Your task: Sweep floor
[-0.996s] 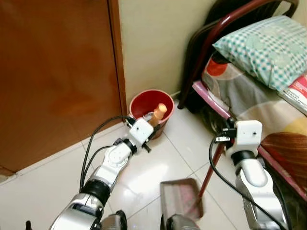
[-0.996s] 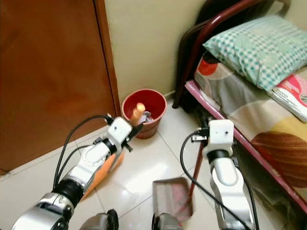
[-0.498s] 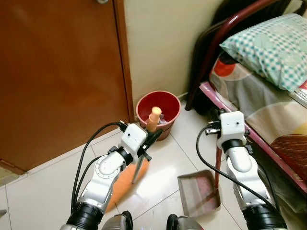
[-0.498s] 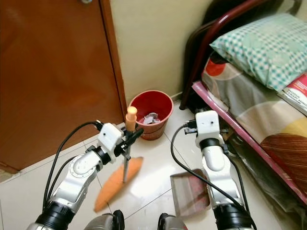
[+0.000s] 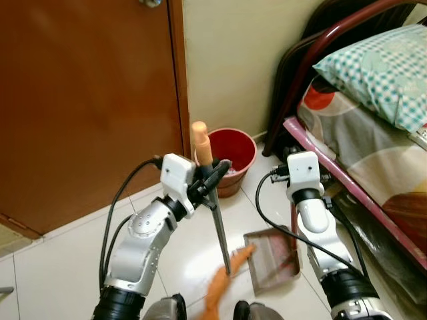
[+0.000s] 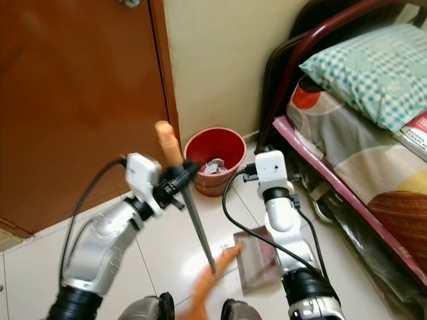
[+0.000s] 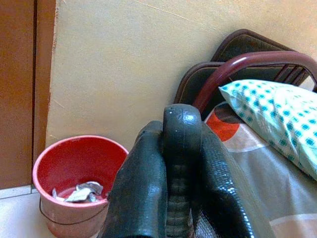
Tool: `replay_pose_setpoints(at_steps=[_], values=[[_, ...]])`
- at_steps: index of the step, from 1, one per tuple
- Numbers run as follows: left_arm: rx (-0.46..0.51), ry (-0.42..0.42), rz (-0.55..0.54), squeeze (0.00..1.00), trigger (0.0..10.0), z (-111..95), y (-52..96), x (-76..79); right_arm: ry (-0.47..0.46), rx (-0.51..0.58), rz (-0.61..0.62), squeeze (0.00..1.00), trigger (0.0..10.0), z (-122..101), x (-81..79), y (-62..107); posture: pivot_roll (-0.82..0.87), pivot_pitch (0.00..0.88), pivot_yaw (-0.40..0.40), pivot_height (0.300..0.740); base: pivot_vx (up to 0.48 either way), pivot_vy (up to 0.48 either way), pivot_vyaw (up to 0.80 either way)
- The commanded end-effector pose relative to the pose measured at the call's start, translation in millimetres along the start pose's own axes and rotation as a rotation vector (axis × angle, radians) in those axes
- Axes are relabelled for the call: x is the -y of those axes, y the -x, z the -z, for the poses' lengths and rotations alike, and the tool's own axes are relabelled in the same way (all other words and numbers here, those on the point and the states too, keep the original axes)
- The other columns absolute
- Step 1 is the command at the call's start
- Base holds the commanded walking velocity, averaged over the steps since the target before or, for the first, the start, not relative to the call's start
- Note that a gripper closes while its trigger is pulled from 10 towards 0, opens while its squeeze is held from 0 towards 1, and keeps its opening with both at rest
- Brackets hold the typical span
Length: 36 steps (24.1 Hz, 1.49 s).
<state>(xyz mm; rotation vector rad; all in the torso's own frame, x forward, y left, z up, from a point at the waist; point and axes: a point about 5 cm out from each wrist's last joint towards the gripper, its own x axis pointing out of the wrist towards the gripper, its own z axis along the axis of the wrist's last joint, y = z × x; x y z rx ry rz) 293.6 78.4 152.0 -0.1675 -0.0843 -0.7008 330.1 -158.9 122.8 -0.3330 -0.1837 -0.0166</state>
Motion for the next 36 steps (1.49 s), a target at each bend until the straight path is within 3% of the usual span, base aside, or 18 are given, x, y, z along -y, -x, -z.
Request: replay_pose_setpoints(at_steps=[1, 2, 3, 4, 7, 8, 10, 11, 13, 15, 20, 26, 27, 28, 30, 34, 36], values=[[0.064, 0.035, -0.019, 0.00, 10.0, -15.2, -3.4, -3.3, 0.012, 0.029, 0.002, 0.00, 10.0, -3.7, -2.3, -3.0, 0.09, 0.152, -0.003, 0.740, 0.000, 0.000, 0.00], [0.076, 0.037, -0.033, 0.00, 10.0, -18.0, -4.0, -5.5, 0.012, 0.027, 0.001, 0.00, 10.0, -3.1, -2.7, -3.6, 0.09, 0.152, -0.003, 0.740, 0.000, 0.000, 0.00], [0.145, -0.002, -0.135, 0.00, 10.0, -31.9, -0.9, -23.0, 0.005, 0.027, -0.008, 0.00, 10.0, -2.6, -7.7, -4.3, 0.09, 0.151, -0.006, 0.740, 0.000, 0.000, 0.00], [0.164, -0.031, -0.178, 0.00, 10.0, -36.2, 1.2, -30.2, 0.002, 0.029, -0.011, 0.00, 10.0, -2.9, -9.3, -4.4, 0.09, 0.151, -0.006, 0.740, 0.000, 0.000, 0.00], [0.217, -0.145, -0.427, 0.00, 10.0, -59.9, 25.9, -81.6, -0.009, 0.034, -0.040, 0.00, 10.0, -1.5, -19.4, -4.7, 0.09, 0.147, -0.009, 0.740, 0.000, 0.000, 0.00], [0.218, -0.162, -0.465, 0.00, 10.0, -63.4, 32.0, -91.5, -0.008, 0.032, -0.043, 0.00, 10.0, -1.2, -19.9, -5.1, 0.10, 0.146, -0.015, 0.740, 0.000, 0.000, 0.00], [0.215, -0.168, -0.482, 0.00, 10.0, -63.8, 33.9, -95.5, -0.004, 0.035, -0.043, 0.00, 10.0, -0.4, -19.9, -5.9, 0.10, 0.147, -0.017, 0.740, 0.000, 0.000, 0.00], [0.176, -0.193, -0.546, 0.00, 10.0, -55.7, 49.1, -107.5, -0.009, 0.041, -0.025, 0.00, 10.0, -3.0, -15.8, -13.1, 0.10, 0.146, -0.019, 0.740, 0.000, 0.000, 0.00], [0.097, -0.181, -0.562, 0.00, 10.0, -32.9, 55.0, -105.1, -0.033, 0.039, -0.048, 0.00, 10.0, -4.8, -21.3, -15.7, 0.10, 0.148, -0.017, 0.740, 0.000, 0.000, 0.00], [0.042, -0.192, -0.555, 0.00, 10.0, -17.9, 56.2, -95.0, -0.196, 0.028, -0.050, 0.00, 10.0, -15.3, -29.5, -22.9, 0.11, 0.165, -0.019, 0.740, 0.000, 0.000, 0.00], [0.017, -0.164, -0.593, 0.00, 10.0, -6.7, 58.1, -83.2, -0.151, 0.119, -0.146, 0.00, 10.0, -37.8, -46.4, -32.5, 0.11, 0.195, -0.034, 0.740, 0.000, 0.000, 0.00], [-0.039, -0.103, -0.715, 0.00, 10.0, 8.5, 72.3, -91.5, -0.070, 0.073, -0.047, 0.00, 10.0, -15.1, -24.2, -19.6, 0.10, 0.183, -0.013, 0.740, 0.000, 0.000, 0.00], [-0.042, -0.044, -0.732, 0.00, 10.0, 11.6, 74.2, -91.3, -0.083, 0.047, -0.015, 0.00, 10.0, -7.0, -19.9, -15.4, 0.10, 0.185, -0.008, 0.740, 0.000, 0.000, 0.00], [-0.031, 0.079, -0.738, 0.00, 10.0, 15.8, 73.3, -85.6, -0.106, 0.011, 0.014, 0.00, 10.0, 2.7, -20.1, -11.5, 0.12, 0.196, -0.006, 0.740, 0.000, 0.000, 0.00], [-0.019, 0.216, -0.711, 0.00, 10.0, 17.1, 66.1, -75.5, -0.119, -0.025, 0.037, 0.00, 10.0, 7.6, -26.8, -11.7, 0.15, 0.197, -0.005, 0.740, 0.000, 0.000, 0.00], [0.068, 0.328, -0.667, 0.00, 10.0, -0.7, 53.1, -67.7, -0.131, 0.002, -0.008, 0.00, 10.0, -2.5, -44.1, -14.8, 0.17, 0.188, -0.010, 0.740, 0.000, 0.000, 0.00], [0.180, 0.451, -0.604, 0.00, 10.0, -23.9, 41.1, -63.9, -0.139, 0.002, -0.028, 0.00, 10.0, -1.8, -50.2, -13.8, 0.17, 0.179, -0.012, 0.740, 0.000, 0.000, 0.00]])
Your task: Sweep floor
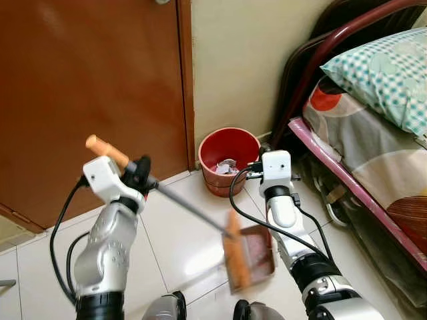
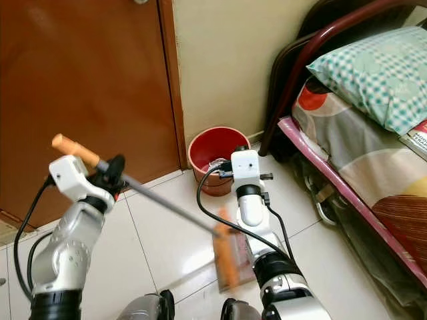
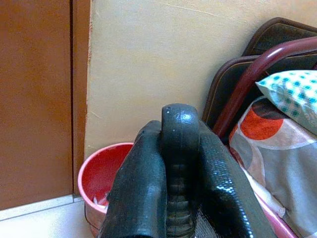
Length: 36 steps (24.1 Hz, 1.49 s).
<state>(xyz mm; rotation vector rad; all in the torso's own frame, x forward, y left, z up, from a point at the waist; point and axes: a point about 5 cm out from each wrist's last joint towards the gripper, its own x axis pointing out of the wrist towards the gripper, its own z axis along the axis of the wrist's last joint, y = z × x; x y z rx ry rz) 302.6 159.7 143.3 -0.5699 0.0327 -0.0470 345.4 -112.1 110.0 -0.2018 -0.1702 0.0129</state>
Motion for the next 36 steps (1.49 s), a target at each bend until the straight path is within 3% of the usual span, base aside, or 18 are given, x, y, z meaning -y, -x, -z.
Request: replay_pose_setpoints(at_steps=[1, 3, 5, 6, 9, 11, 13, 14, 17, 21, 28, 30, 33, 36], values=[[0.074, 0.105, 0.069, 0.00, 10.0, -19.1, -1.6, 12.5, -0.012, 0.009, -0.022, 0.00, 10.0, 0.0, -3.2, 0.2, 0.17, 0.171, -0.011, 0.740, 0.000, 0.000, 0.00], [0.109, 0.098, 0.044, 0.00, 10.0, -29.5, -3.7, 3.3, -0.021, 0.005, -0.028, 0.00, 10.0, 2.1, -4.5, 1.8, 0.17, 0.161, -0.008, 0.740, 0.000, 0.000, 0.00], [0.160, 0.035, -0.002, 0.00, 10.0, -44.8, -5.6, -14.0, -0.026, 0.003, -0.026, 0.00, 10.0, 4.2, -0.9, 3.6, 0.16, 0.153, -0.005, 0.740, 0.000, 0.000, 0.00], [0.190, -0.062, -0.044, 0.00, 10.0, -57.8, -4.8, -28.5, -0.025, 0.003, -0.020, 0.00, 10.0, 7.0, 4.6, 6.4, 0.16, 0.143, 0.003, 0.740, 0.000, 0.000, 0.00], [0.214, -0.243, -0.083, 0.00, 10.0, -76.1, 3.1, -48.2, -0.027, -0.003, -0.003, 0.00, 10.0, 15.6, 21.2, 16.0, 0.15, 0.134, 0.014, 0.740, 0.000, 0.000, 0.00], [0.146, -0.317, -0.108, 0.00, 10.0, -64.2, 14.1, -61.3, -0.056, -0.009, 0.020, 0.00, 10.0, 21.3, 32.7, 27.0, 0.15, 0.123, 0.021, 0.740, 0.000, 0.000, 0.00], [0.102, -0.352, -0.097, 0.00, 10.0, -51.1, 21.1, -64.0, -0.078, -0.004, 0.027, 0.00, 10.0, 23.0, 37.5, 35.1, 0.15, 0.113, 0.026, 0.740, 0.000, 0.000, 0.00], [0.061, -0.410, -0.076, 0.00, 10.0, -37.7, 25.6, -64.0, -0.094, 0.006, 0.025, 0.00, 10.0, 22.0, 40.1, 41.2, 0.15, 0.108, 0.029, 0.740, 0.000, 0.000, 0.00], [0.013, -0.425, -0.042, 0.00, 10.0, -12.4, 25.4, -57.2, -0.091, 0.055, 0.022, 0.00, 10.0, 10.5, 47.1, 46.1, 0.12, 0.095, 0.041, 0.740, 0.000, -0.264, 0.00], [0.009, -0.430, -0.036, 0.00, 10.0, -7.5, 24.4, -54.9, -0.105, 0.062, 0.032, 0.00, 10.0, 3.4, 54.1, 46.6, 0.11, 0.104, 0.043, 0.740, 0.000, -0.425, 0.44], [0.017, -0.449, -0.057, 0.00, 10.0, -5.7, 25.9, -59.5, -0.161, 0.055, 0.024, 0.00, 10.0, -9.5, 52.7, 49.6, 0.10, 0.120, 0.051, 0.740, 0.000, -0.342, 0.00], [0.023, -0.454, -0.084, 0.00, 10.0, -7.3, 26.1, -64.1, -0.167, 0.048, 0.026, 0.00, 10.0, -11.2, 54.7, 49.1, 0.10, 0.121, 0.052, 0.740, 0.000, 0.000, 0.00], [0.015, -0.525, -0.161, 0.00, 10.0, -7.9, 28.9, -76.1, -0.196, 0.058, 0.030, 0.00, 10.0, -20.0, 58.3, 43.6, 0.10, 0.124, 0.052, 0.740, 0.000, 0.000, 0.00], [0.003, -0.583, -0.228, 0.00, 10.0, -6.0, 32.5, -88.9, -0.279, 0.104, 0.047, 0.00, 10.0, -42.4, 63.5, 30.3, 0.09, 0.123, 0.050, 0.740, 0.000, 0.000, 0.00]])
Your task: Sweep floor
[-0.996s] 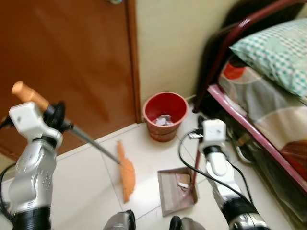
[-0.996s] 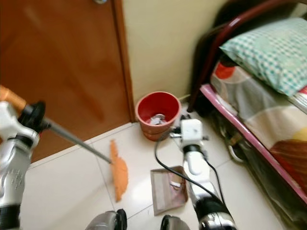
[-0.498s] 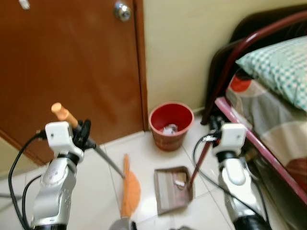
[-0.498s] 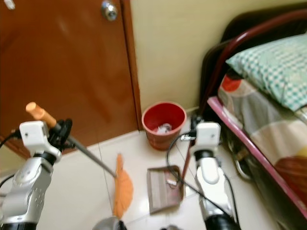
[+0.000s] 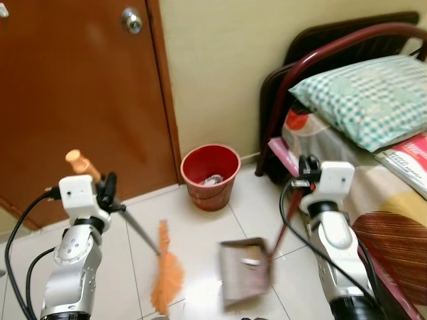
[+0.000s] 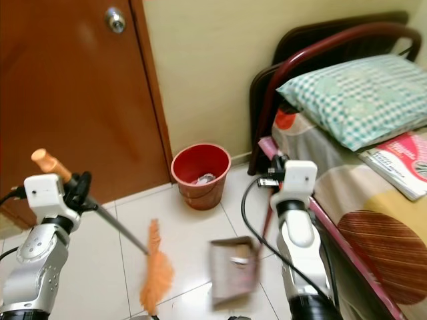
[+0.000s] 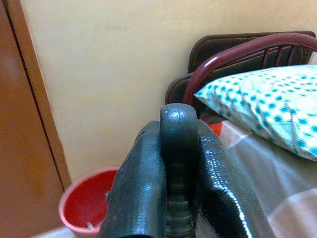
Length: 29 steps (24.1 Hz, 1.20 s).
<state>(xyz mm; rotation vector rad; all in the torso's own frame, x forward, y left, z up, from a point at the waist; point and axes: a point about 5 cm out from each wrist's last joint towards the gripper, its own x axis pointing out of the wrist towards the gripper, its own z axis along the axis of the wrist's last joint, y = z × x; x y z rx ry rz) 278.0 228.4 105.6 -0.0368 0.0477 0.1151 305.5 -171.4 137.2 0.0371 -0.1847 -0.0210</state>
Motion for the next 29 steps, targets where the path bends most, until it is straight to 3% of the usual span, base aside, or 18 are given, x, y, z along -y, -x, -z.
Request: replay_pose_setpoints(at_steps=[1, 4, 10, 14, 17, 19, 22, 25, 29], values=[[-0.031, -0.062, -0.061, 0.00, 10.0, 6.3, 3.6, -13.2, -0.060, 0.099, -0.019, 0.00, 10.0, -25.3, -6.0, -8.6, 0.09, 0.123, 0.050, 0.740, 0.000, 0.000, 0.00], [-0.050, -0.069, -0.067, 0.00, 10.0, 14.5, 6.4, -12.3, -0.169, 0.169, -0.011, 0.00, 10.0, -65.0, -6.8, -29.3, 0.08, 0.119, 0.046, 0.740, 0.000, 0.000, 0.00], [-0.059, -0.059, -0.059, 0.00, 10.0, 20.1, 5.3, -6.6, -0.235, 0.362, -0.083, 0.00, 10.0, -141.4, -14.8, -66.1, 0.07, 0.116, 0.040, 0.740, 0.000, 0.000, 0.00], [-0.059, -0.053, -0.055, 0.00, 10.0, 22.1, 5.0, -3.8, -0.111, 0.530, -0.134, 0.00, 10.0, -184.6, -24.0, -79.6, 0.08, 0.112, 0.037, 0.740, 0.000, 0.000, 0.00], [-0.058, -0.043, -0.049, 0.00, 10.0, 23.2, 4.1, -0.4, 0.053, 0.657, -0.194, 0.00, 10.0, -204.2, -44.4, -85.4, 0.08, 0.111, 0.035, 0.740, 0.000, 0.000, 0.00], [-0.058, -0.038, -0.038, 0.00, 10.0, 25.0, 4.9, 4.7, 0.237, 0.731, -0.275, 0.00, 10.0, -195.8, -72.5, -81.4, 0.08, 0.111, 0.034, 0.740, 0.000, 0.000, 0.00], [-0.055, -0.033, -0.036, 0.00, 10.0, 25.1, 5.5, 7.1, 0.376, 0.783, -0.377, 0.00, 10.0, -171.9, -106.2, -69.5, 0.09, 0.113, 0.027, 0.740, 0.000, 0.000, 0.00], [-0.047, -0.027, -0.023, 0.00, 10.0, 24.7, 5.9, 10.9, 0.441, 0.783, -0.492, 0.00, 10.0, -137.9, -132.7, -55.5, 0.09, 0.116, 0.024, 0.740, 0.000, 0.000, 0.00], [-0.044, -0.032, -0.024, 0.00, 10.0, 25.0, 5.8, 12.3, 0.468, 0.774, -0.555, 0.00, 10.0, -115.0, -145.0, -46.7, 0.09, 0.117, 0.022, 0.740, 0.000, 0.000, 0.00]])
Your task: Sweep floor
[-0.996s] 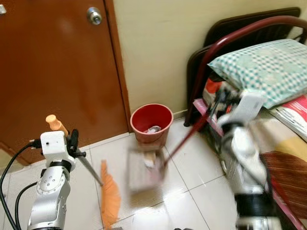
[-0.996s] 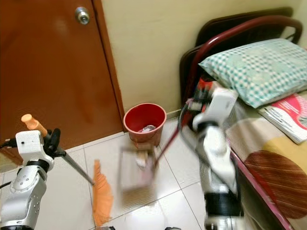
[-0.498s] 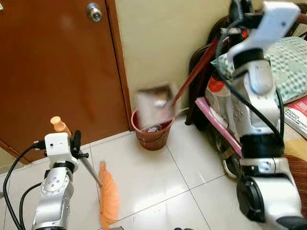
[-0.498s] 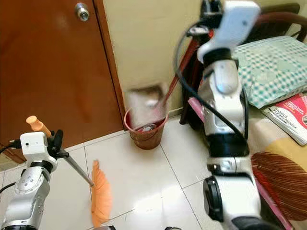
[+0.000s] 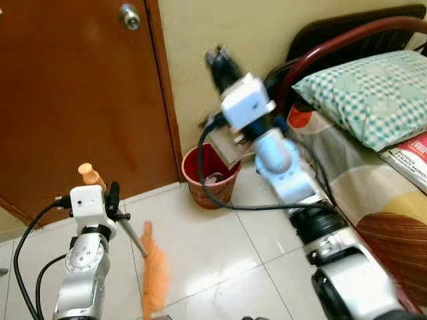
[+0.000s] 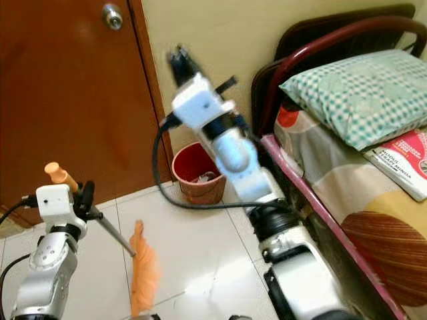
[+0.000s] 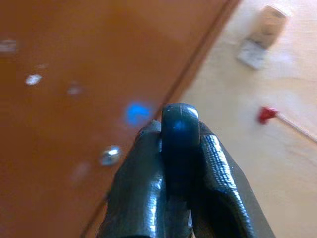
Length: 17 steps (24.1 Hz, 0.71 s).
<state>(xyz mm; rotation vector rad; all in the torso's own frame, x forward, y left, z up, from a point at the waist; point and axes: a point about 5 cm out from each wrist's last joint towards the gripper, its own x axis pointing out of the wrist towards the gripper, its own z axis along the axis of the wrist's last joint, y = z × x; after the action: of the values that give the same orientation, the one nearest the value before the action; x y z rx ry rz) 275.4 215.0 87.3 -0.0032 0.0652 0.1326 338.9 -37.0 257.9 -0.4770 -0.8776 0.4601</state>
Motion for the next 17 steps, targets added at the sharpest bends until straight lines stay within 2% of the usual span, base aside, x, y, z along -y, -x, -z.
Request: replay_pose_setpoints(at_steps=[1, 3, 10, 13, 15, 16, 17], values=[[-0.029, 0.002, -0.005, 0.00, 10.0, 6.1, 2.5, 0.1, 0.030, 0.074, -0.015, 0.00, 10.0, -9.6, -1.8, -3.5, 0.09, 0.117, 0.022, 0.740, 0.000, 0.000, 0.00], [-0.028, 0.002, -0.006, 0.00, 10.0, 6.1, 2.1, 0.4, 0.039, 0.068, -0.055, 0.00, 10.0, -5.6, -12.0, 2.1, 0.09, 0.119, 0.021, 0.740, 0.000, 0.000, 0.00], [-0.028, 0.004, 0.002, 0.00, 10.0, 6.3, 0.9, 3.6, 0.061, 0.064, -0.078, 0.00, 10.0, -0.7, -17.5, 11.2, 0.09, 0.120, 0.023, 0.740, 0.000, 0.000, 0.00], [-0.026, 0.004, 0.003, 0.00, 10.0, 6.1, 0.4, 3.9, 0.107, 0.082, -0.066, 0.00, 10.0, -2.9, -11.8, 10.6, 0.09, 0.118, 0.024, 0.740, 0.000, 0.000, 0.00], [-0.018, -0.002, 0.004, 0.00, 10.0, 4.6, -0.5, 3.9, 0.109, 0.110, -0.007, 0.00, 10.0, -9.9, 4.6, 3.6, 0.10, 0.113, 0.024, 0.740, 0.000, 0.000, 0.00], [-0.018, -0.002, 0.004, 0.00, 10.0, 4.6, -0.5, 3.9, 0.109, 0.110, -0.007, 0.00, 10.0, -9.9, 4.6, 3.6, 0.10, 0.113, 0.024, 0.740, 0.000, 0.000, 0.00], [-0.015, -0.009, -0.003, 0.00, 10.0, 3.8, -1.4, 2.5, 0.076, 0.107, 0.066, 0.00, 10.0, -13.7, 20.0, -3.0, 0.10, 0.112, 0.024, 0.740, 0.000, 0.000, 0.00]])
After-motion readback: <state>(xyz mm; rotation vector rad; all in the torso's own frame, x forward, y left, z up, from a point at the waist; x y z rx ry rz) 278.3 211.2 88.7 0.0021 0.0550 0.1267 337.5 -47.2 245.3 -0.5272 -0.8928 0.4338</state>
